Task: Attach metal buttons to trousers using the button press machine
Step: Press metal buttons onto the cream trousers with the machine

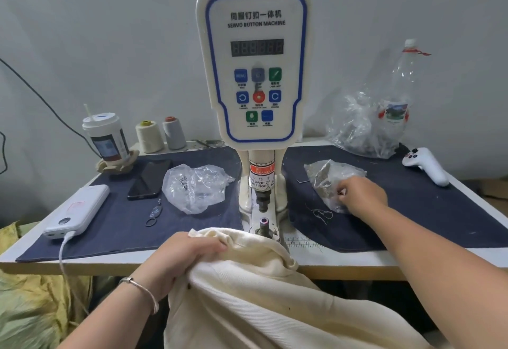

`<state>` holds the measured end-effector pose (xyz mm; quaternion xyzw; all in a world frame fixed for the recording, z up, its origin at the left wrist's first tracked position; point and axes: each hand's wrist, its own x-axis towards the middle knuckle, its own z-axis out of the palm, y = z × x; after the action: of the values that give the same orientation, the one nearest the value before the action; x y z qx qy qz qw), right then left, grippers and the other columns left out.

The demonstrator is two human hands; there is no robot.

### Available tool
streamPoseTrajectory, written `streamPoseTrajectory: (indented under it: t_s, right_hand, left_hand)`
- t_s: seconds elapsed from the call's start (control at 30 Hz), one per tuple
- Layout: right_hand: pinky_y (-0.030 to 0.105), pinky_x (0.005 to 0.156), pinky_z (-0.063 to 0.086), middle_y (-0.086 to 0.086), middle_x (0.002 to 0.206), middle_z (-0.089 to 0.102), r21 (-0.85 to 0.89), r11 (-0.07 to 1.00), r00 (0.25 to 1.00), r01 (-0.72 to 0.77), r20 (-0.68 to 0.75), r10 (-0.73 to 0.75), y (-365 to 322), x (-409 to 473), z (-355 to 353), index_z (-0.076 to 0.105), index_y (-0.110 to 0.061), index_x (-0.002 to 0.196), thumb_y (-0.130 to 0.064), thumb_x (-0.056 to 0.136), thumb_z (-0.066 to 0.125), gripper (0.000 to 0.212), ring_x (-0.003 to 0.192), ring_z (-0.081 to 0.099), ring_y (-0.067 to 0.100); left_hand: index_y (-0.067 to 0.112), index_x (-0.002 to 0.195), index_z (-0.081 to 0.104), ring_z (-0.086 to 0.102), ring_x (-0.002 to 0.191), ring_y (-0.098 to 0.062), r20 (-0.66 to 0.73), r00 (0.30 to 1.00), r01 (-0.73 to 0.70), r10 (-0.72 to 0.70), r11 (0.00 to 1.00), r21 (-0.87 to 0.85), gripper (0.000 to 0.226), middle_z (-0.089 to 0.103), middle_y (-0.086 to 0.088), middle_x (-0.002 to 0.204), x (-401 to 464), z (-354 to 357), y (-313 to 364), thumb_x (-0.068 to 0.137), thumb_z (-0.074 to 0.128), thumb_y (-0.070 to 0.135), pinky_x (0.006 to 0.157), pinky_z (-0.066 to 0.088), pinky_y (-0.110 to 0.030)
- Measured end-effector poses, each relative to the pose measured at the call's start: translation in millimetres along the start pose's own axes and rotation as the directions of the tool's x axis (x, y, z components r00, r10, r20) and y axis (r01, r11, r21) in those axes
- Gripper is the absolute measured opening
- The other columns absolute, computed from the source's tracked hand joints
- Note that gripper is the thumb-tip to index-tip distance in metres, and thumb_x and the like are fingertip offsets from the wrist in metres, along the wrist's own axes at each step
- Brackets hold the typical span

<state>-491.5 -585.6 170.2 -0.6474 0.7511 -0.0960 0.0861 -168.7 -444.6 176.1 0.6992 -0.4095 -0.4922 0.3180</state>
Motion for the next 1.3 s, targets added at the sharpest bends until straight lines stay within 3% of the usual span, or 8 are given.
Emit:
streamPoseTrajectory:
  t_s: [0.1, 0.2, 0.4, 0.63, 0.83, 1.07, 1.17, 1.3]
  right_hand:
    - [0.025, 0.068, 0.04, 0.0, 0.1, 0.068, 0.006, 1.0, 1.0, -0.006, 0.009, 0.006, 1, 2, -2, 0.061, -0.038, 0.077, -0.024, 0.089, 0.06, 0.018, 0.095, 0.062, 0.024]
    - [0.024, 0.072, 0.04, 0.002, 0.11, 0.066, -0.013, 0.997, 0.996, -0.072, 0.054, 0.073, -4, 3, -4, 0.069, -0.026, 0.099, -0.024, 0.092, 0.056, 0.015, 0.104, 0.061, 0.025]
    - [0.025, 0.074, 0.041, 0.005, 0.117, 0.064, 0.012, 0.987, 0.975, -0.159, 0.16, 0.155, -11, 2, -12, 0.067, -0.019, 0.113, -0.02, 0.095, 0.052, 0.024, 0.109, 0.06, 0.025]
    - [0.032, 0.07, 0.043, 0.01, 0.104, 0.067, 0.07, 0.997, 0.985, 0.013, -0.172, -0.001, 4, -16, 9, 0.068, -0.018, 0.099, -0.008, 0.092, 0.052, 0.02, 0.094, 0.06, 0.032]
    - [0.033, 0.064, 0.043, 0.008, 0.084, 0.068, 0.414, 0.889, 0.847, 0.196, -0.528, 0.059, 9, -60, 5, 0.07, -0.005, 0.085, -0.013, 0.091, 0.063, 0.012, 0.076, 0.06, 0.025]
    - [0.017, 0.044, 0.046, 0.0, 0.063, 0.071, 0.953, 0.302, 0.999, -0.013, 0.003, 0.033, -69, -110, -5, 0.068, -0.013, 0.076, -0.01, 0.087, 0.069, 0.011, 0.051, 0.065, 0.008]
    - [0.017, 0.041, 0.043, 0.0, 0.061, 0.071, 0.949, 0.198, 0.968, -0.243, 0.25, -0.007, -91, -121, 0, 0.069, -0.01, 0.08, -0.013, 0.084, 0.073, 0.006, 0.049, 0.064, 0.008]
    - [0.013, 0.033, 0.034, 0.001, 0.05, 0.063, 0.863, 0.015, 0.861, -0.505, 0.505, -0.07, -103, -123, 3, 0.066, -0.004, 0.08, -0.009, 0.085, 0.071, 0.009, 0.039, 0.057, 0.006]
  left_hand:
    - [0.011, 0.08, 0.072, 0.058, 0.064, -0.016, -0.135, 0.99, 0.087, -0.05, 0.953, 0.289, 0.028, 0.064, 0.001, 0.072, 17, 14, 5, 0.064, 0.07, 0.035, 0.058, 0.042, -0.024]
    - [0.021, 0.077, 0.062, 0.053, 0.064, -0.008, -0.154, 0.986, 0.128, -0.059, 0.861, 0.492, 0.016, 0.06, 0.01, 0.079, 32, 23, 8, 0.076, 0.064, 0.037, 0.051, 0.038, -0.023]
    - [0.018, 0.082, 0.068, 0.054, 0.062, -0.01, -0.112, 0.991, 0.105, -0.069, 0.927, 0.359, 0.028, 0.065, 0.011, 0.082, 33, 15, 2, 0.06, 0.068, 0.035, 0.05, 0.036, -0.024]
    - [0.013, 0.105, 0.07, 0.066, 0.093, -0.017, -0.05, 0.997, 0.071, -0.059, 0.956, 0.283, 0.063, 0.054, 0.013, 0.123, 29, 14, 4, 0.045, 0.067, 0.034, 0.071, 0.045, -0.028]
    - [0.015, 0.092, 0.072, 0.068, 0.089, -0.019, -0.026, 0.998, 0.053, -0.049, 0.973, 0.224, 0.054, 0.058, 0.012, 0.114, 30, 12, 0, 0.042, 0.073, 0.033, 0.075, 0.052, -0.031]
    - [0.011, 0.093, 0.073, 0.067, 0.085, -0.022, -0.027, 0.999, 0.031, -0.026, 0.977, 0.212, 0.053, 0.066, 0.003, 0.111, 28, 12, -3, 0.045, 0.071, 0.034, 0.065, 0.047, -0.028]
    - [0.008, 0.091, 0.071, 0.064, 0.076, -0.02, -0.032, 0.999, 0.038, -0.031, 0.975, 0.218, 0.053, 0.067, -0.001, 0.092, 27, 13, -3, 0.045, 0.069, 0.035, 0.059, 0.043, -0.025]
    - [0.01, 0.099, 0.07, 0.064, 0.077, -0.017, -0.036, 0.999, 0.029, -0.021, 0.974, 0.225, 0.059, 0.063, 0.004, 0.104, 28, 14, -5, 0.046, 0.068, 0.036, 0.056, 0.043, -0.024]
